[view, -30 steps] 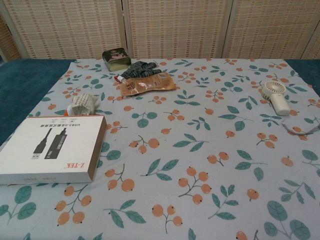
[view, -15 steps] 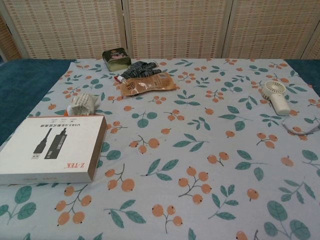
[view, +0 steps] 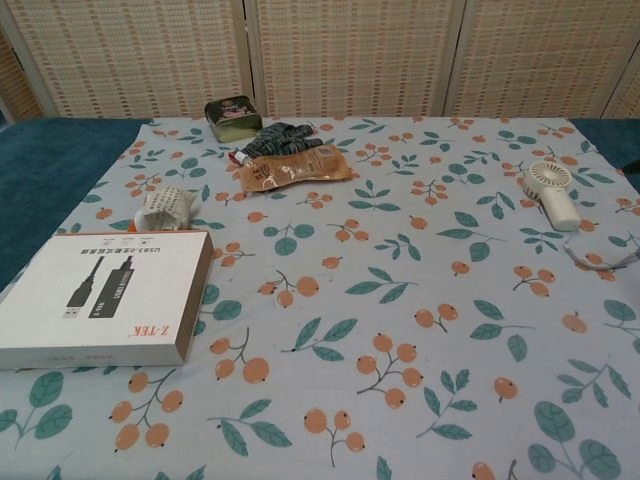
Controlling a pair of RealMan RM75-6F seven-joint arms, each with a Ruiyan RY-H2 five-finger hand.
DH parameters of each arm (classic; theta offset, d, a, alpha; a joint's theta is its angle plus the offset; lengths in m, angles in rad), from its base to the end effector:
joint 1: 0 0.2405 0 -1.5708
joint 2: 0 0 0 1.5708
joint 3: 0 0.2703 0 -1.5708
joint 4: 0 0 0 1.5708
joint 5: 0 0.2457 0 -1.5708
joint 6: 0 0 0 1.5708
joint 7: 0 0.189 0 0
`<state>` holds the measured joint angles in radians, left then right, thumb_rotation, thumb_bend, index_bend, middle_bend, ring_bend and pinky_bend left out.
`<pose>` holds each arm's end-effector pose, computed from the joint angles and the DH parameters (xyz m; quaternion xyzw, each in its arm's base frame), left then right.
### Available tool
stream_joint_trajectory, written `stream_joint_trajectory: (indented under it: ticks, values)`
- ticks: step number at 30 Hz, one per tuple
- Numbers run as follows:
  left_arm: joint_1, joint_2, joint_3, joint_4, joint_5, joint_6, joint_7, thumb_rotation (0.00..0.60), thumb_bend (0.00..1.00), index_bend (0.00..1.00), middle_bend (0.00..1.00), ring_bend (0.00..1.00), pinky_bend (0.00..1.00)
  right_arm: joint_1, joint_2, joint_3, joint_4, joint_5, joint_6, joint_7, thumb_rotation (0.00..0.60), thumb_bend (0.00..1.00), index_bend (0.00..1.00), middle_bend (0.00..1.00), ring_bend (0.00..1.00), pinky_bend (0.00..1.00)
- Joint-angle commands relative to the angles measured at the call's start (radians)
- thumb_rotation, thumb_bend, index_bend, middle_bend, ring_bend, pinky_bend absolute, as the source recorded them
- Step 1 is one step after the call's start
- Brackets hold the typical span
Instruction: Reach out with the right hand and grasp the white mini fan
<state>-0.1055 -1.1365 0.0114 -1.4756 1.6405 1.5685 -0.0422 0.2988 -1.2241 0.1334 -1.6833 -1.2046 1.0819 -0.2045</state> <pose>-0.3375 0.2225 0.1332 -0.6476 -0.3230 -0.4023 0.5607 -0.3062 -0.3031 0.0432 0.6382 -0.4804 0.3094 0.5159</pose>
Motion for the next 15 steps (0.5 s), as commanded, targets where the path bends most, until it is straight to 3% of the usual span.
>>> stream_joint_trajectory:
  ticks: [1,8,15]
  values:
    - [-0.002,0.006,0.004,-0.009,-0.002,-0.010,0.007,0.600,0.44,0.26,0.27,0.29,0.49,0.080,-0.004,0.058,0.001,0.131,-0.094,-0.051,0.600,0.62,0.10,0.83,0.66,0.63]
    - [-0.001,0.013,0.005,-0.021,-0.004,-0.018,0.009,0.600,0.44,0.26,0.28,0.29,0.49,0.176,-0.030,0.098,0.055,0.366,-0.208,-0.070,0.600,0.63,0.08,0.83,0.66,0.64]
    - [-0.002,0.017,0.007,-0.025,-0.004,-0.025,0.007,0.600,0.44,0.26,0.28,0.30,0.49,0.232,-0.112,0.112,0.173,0.464,-0.224,-0.062,0.600,0.65,0.07,0.83,0.66,0.64]
